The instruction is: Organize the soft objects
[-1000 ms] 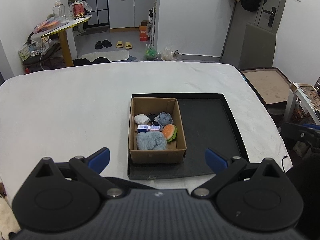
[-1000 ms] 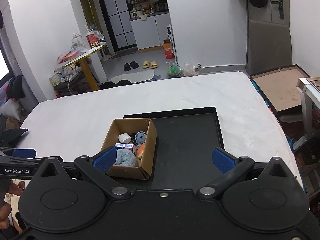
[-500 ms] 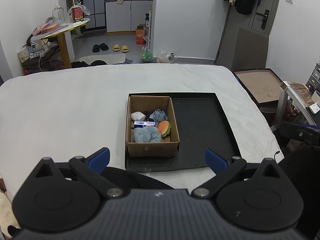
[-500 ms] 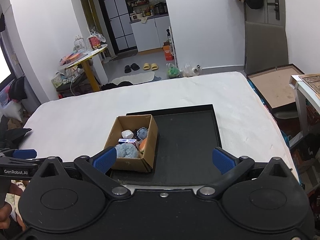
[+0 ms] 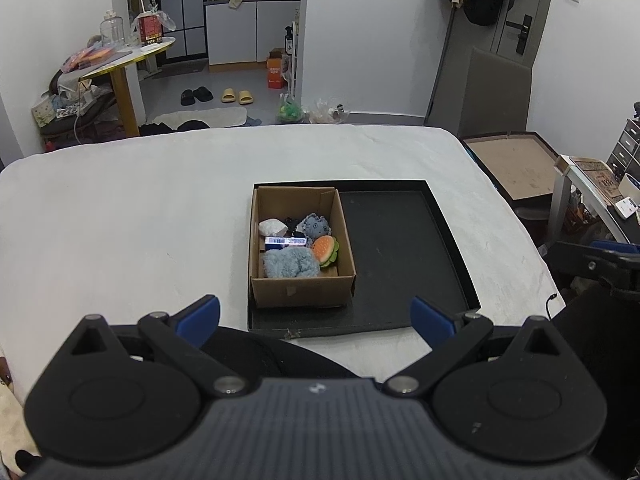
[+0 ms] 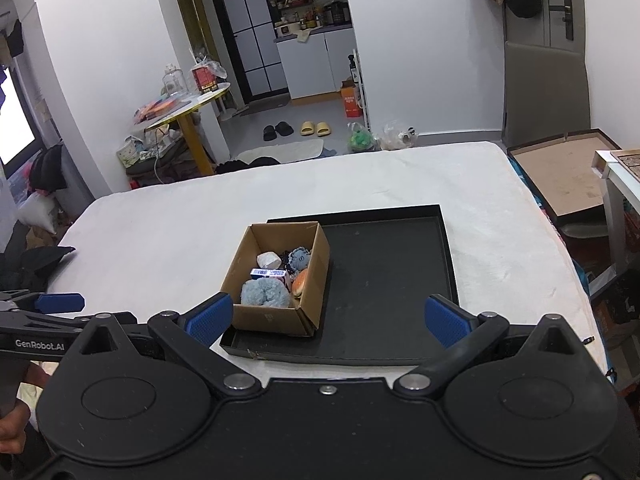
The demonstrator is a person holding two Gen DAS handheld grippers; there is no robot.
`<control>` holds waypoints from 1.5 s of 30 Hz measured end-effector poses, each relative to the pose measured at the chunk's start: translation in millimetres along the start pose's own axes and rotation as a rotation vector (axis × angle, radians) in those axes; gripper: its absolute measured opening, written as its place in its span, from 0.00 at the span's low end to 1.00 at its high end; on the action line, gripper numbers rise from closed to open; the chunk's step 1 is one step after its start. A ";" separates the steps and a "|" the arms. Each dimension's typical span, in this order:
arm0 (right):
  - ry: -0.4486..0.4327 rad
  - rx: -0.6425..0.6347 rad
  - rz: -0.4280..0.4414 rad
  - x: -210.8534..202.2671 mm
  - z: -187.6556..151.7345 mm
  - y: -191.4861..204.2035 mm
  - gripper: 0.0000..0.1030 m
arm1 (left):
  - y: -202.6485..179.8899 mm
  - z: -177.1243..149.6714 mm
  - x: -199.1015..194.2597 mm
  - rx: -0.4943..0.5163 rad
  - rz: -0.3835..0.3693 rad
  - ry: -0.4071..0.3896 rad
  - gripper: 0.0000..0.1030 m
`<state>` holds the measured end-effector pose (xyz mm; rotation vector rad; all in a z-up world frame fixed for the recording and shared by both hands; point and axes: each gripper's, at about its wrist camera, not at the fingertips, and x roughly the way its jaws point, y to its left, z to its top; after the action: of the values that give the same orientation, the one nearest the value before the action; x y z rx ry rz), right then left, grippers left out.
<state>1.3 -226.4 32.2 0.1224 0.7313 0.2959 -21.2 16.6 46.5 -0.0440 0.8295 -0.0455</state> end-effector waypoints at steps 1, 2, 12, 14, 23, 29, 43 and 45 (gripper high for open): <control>0.003 0.001 -0.003 0.7 -0.6 -0.6 1.00 | -0.6 -0.9 0.3 0.002 0.000 0.001 0.98; 0.009 0.003 -0.009 2.4 -1.2 -1.0 1.00 | -0.9 -1.1 0.6 0.004 -0.001 0.002 0.98; 0.032 0.024 -0.027 11.2 -6.3 -4.9 1.00 | 3.2 -2.1 9.0 -0.008 0.009 0.010 0.98; 0.032 0.025 -0.023 11.7 -5.9 -5.3 1.00 | 4.9 -2.1 10.2 -0.015 0.009 0.011 0.98; 0.041 0.029 -0.013 13.1 -5.7 -5.9 1.00 | 5.1 -1.7 10.2 -0.015 0.005 0.009 0.98; 0.044 0.026 -0.006 13.6 -6.5 -6.2 1.00 | 4.3 -1.5 11.0 -0.014 0.007 0.010 0.98; 0.038 0.030 0.005 13.2 -8.3 -8.4 1.00 | 0.4 -0.5 12.8 -0.003 0.008 0.014 0.98; 0.038 0.030 0.005 13.2 -8.3 -8.3 1.00 | 0.5 -0.1 13.0 -0.004 0.009 0.014 0.98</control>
<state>6.9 -230.2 15.9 0.1473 0.7732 0.2928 -12.5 16.3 36.8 -0.0438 0.8433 -0.0362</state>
